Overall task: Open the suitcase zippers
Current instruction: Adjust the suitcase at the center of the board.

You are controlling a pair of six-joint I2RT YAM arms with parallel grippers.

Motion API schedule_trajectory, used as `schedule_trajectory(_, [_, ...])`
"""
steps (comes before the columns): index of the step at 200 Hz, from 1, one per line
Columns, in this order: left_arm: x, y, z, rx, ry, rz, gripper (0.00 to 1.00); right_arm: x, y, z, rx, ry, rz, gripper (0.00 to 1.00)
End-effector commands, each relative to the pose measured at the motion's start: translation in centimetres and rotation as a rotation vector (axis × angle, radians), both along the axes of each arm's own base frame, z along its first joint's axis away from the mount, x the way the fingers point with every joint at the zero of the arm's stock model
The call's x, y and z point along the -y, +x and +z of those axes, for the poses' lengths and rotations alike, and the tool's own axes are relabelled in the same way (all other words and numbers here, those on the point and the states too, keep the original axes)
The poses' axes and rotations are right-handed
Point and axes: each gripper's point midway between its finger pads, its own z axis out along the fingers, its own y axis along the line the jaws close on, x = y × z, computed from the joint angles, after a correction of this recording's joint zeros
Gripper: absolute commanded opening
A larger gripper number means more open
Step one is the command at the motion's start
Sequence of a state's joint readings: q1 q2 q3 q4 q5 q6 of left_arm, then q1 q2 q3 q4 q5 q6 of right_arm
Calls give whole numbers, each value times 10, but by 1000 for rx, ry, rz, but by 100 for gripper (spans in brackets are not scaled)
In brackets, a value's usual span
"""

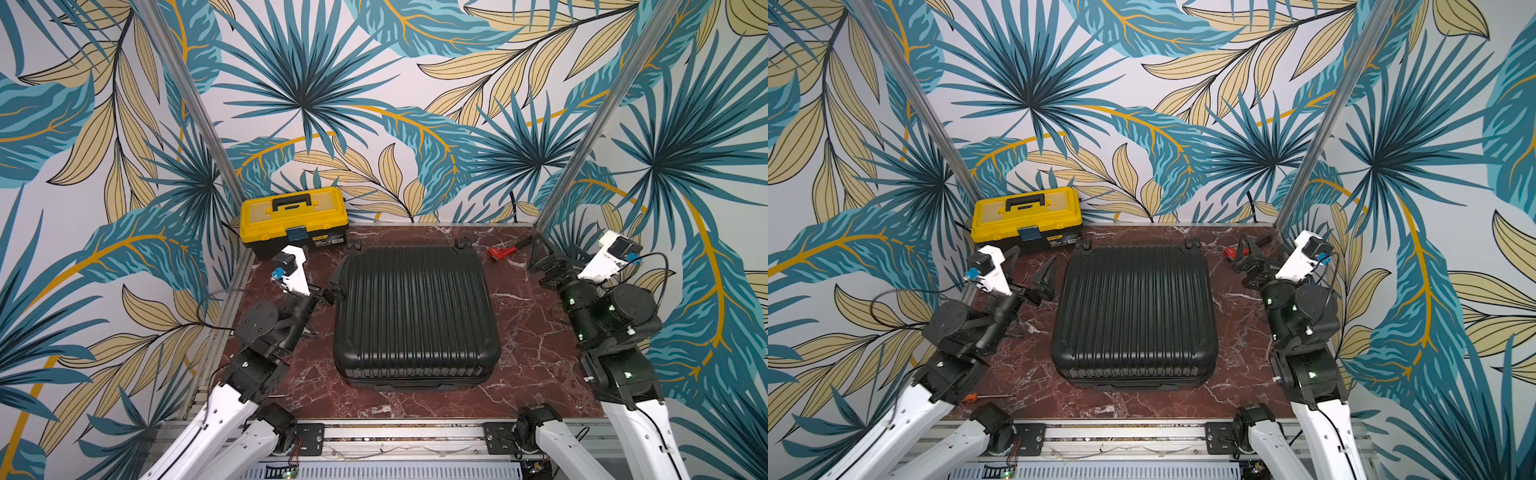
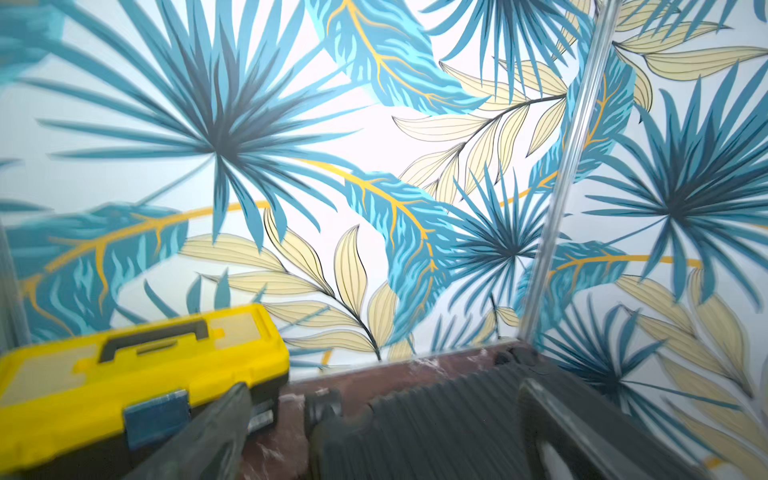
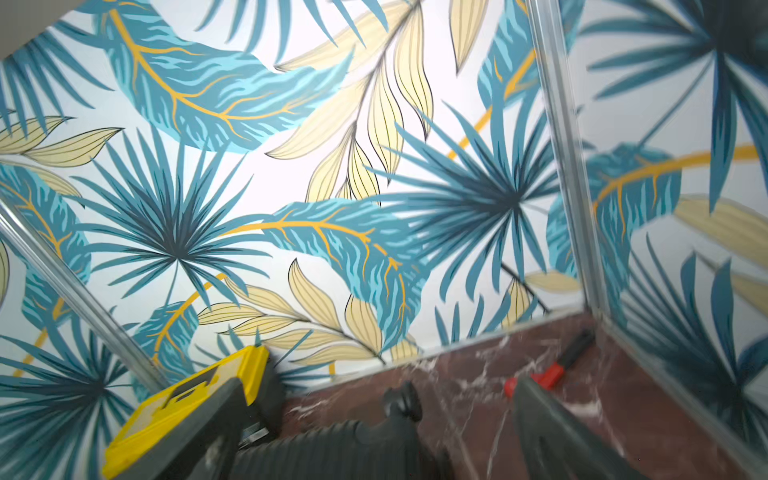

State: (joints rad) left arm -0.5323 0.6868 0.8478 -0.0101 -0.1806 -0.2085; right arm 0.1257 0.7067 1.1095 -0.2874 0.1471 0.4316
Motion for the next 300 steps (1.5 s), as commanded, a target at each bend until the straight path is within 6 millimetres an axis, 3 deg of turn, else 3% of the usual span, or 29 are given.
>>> schedule_trajectory(1, [-14, -19, -96, -540, -4, 47, 99, -12, -15, -82, -385, 137, 50, 99])
schedule_trajectory(21, [2, -33, -106, -628, -93, -56, 99, -40, -17, -89, -453, 194, 195, 100])
schedule_trajectory(50, [31, -44, -133, -800, -74, -198, 99, -54, -23, -154, -891, 107, 260, 99])
schedule_trajectory(65, [41, -44, -149, -858, -50, -240, 100, -52, -21, -175, -943, 81, 246, 100])
schedule_trajectory(82, [52, -39, -162, -912, -20, -271, 99, -59, -13, -178, -917, 49, 297, 100])
schedule_trajectory(113, [74, -32, -176, -994, 27, -356, 99, -58, 24, -196, -1024, 26, 254, 99])
schedule_trajectory(144, [83, -26, -186, -1037, 34, -376, 99, -74, 69, -212, -1058, 73, 290, 99])
schedule_trajectory(182, [108, -37, -185, -1082, -12, -536, 99, -88, 112, -227, -1139, 57, 345, 99])
schedule_trajectory(220, [103, -44, -194, -1083, 7, -526, 100, -96, 140, -240, -1162, 62, 363, 99])
schedule_trajectory(259, [47, -23, -189, -989, -7, -241, 99, -73, 140, -244, -1169, -41, 262, 99])
schedule_trajectory(275, [35, -13, -190, -1009, -51, -210, 100, -67, 138, -243, -1172, -75, 243, 99])
schedule_trajectory(300, [49, -2, -192, -1057, -68, -276, 99, -65, 143, -237, -1156, -98, 241, 99])
